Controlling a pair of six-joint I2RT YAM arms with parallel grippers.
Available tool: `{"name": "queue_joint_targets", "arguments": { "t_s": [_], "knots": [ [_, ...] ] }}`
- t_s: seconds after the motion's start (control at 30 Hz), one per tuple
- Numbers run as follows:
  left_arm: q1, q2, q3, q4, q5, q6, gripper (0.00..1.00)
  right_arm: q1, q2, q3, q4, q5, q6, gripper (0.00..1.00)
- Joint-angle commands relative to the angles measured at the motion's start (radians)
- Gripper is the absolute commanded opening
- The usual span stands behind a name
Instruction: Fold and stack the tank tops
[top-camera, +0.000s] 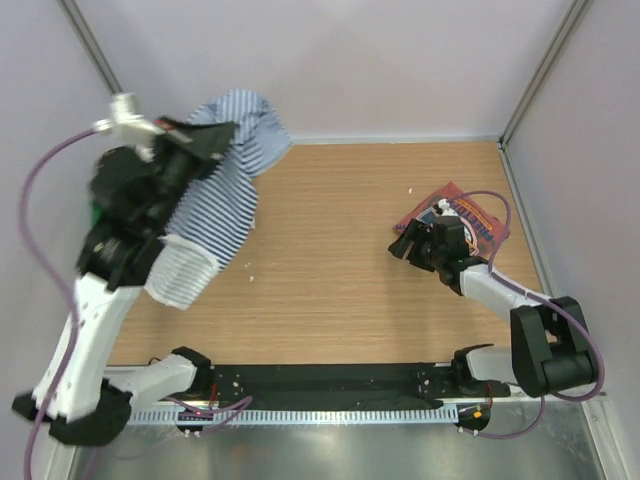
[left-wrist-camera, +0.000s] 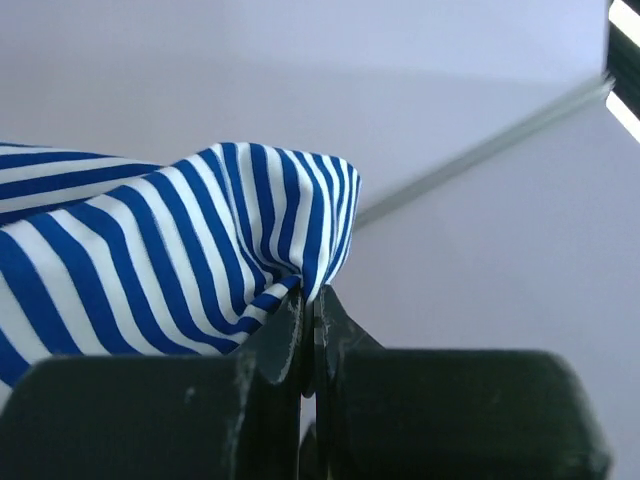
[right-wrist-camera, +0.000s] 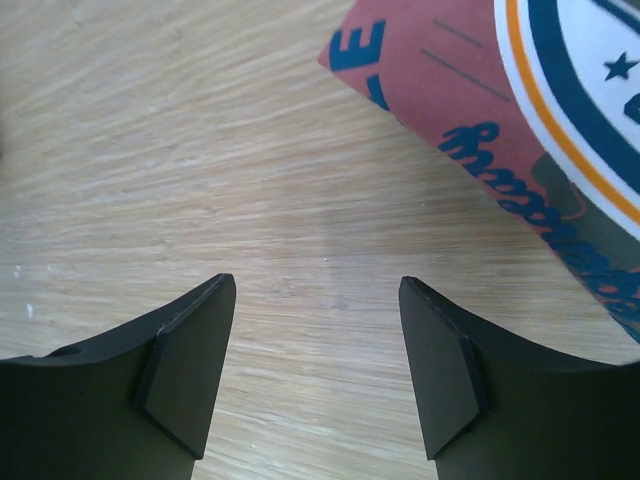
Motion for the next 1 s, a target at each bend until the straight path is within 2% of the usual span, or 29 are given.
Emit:
{"name": "queue_joint_targets", "arguments": {
  "t_s": [0.0,0.03,0.07,0.1,0.13,0.17,0.2,0.27,0.3,0.37,0.47,0.57,0.7,0.73,0.83,0.97],
  "knots": [
    [-0.266,0.240,0.002,0.041,-0.029,0.066,0.00,0.012,0.053,0.062,0.000,0.066,-0.022,0.72],
    [-0.310,0.300,0.035,0.028,-0.035,0.090,0.04,0.012,0.062,0.069,-0.016,0.097,-0.020,0.71],
    [-0.334,0.402,0.128,-0.003,-0.011,0.116,0.29,0.010,0.073,0.084,-0.051,0.178,-0.013,0.70],
    [-0.333,0.455,0.186,-0.050,-0.005,0.124,0.45,0.012,0.085,0.092,-0.069,0.218,-0.006,0.70],
    [-0.330,0.493,0.245,-0.187,-0.106,0.138,0.76,0.010,0.104,0.101,-0.117,0.253,0.003,0.70],
    [-0.330,0.517,0.297,-0.248,-0.179,0.152,0.93,0.009,0.113,0.116,-0.138,0.286,0.010,0.70],
    [-0.328,0.530,0.352,-0.293,-0.245,0.185,0.99,0.009,0.118,0.122,-0.154,0.354,0.021,0.70],
    [-0.315,0.491,0.337,-0.327,-0.378,0.207,1.00,0.007,0.118,0.127,-0.192,0.416,0.037,0.70],
    [-0.309,0.459,0.267,-0.315,-0.399,0.212,1.00,0.004,0.118,0.127,-0.197,0.436,0.052,0.70],
    [-0.283,0.358,0.139,-0.256,-0.397,0.204,1.00,-0.012,0.128,0.128,-0.205,0.467,0.061,0.72],
    [-0.282,0.271,0.037,-0.250,-0.387,0.219,1.00,-0.025,0.161,0.147,-0.235,0.499,0.069,0.72],
    [-0.282,0.219,-0.032,-0.293,-0.312,0.227,1.00,-0.054,0.167,0.151,-0.281,0.566,0.101,0.72],
    [-0.295,0.178,-0.247,-0.295,-0.140,0.206,0.97,-0.129,0.091,0.112,-0.287,0.593,0.145,0.71],
    [-0.314,0.173,-0.328,-0.266,-0.080,0.184,0.93,-0.135,0.066,0.089,-0.283,0.614,0.155,0.72],
    [-0.395,0.185,-0.458,-0.195,-0.031,0.157,0.88,-0.137,-0.040,0.053,-0.284,0.662,0.167,0.73],
    [-0.509,0.237,-0.532,-0.130,-0.020,0.120,0.88,-0.135,-0.161,0.024,-0.275,0.614,0.100,0.75]
  ]
}}
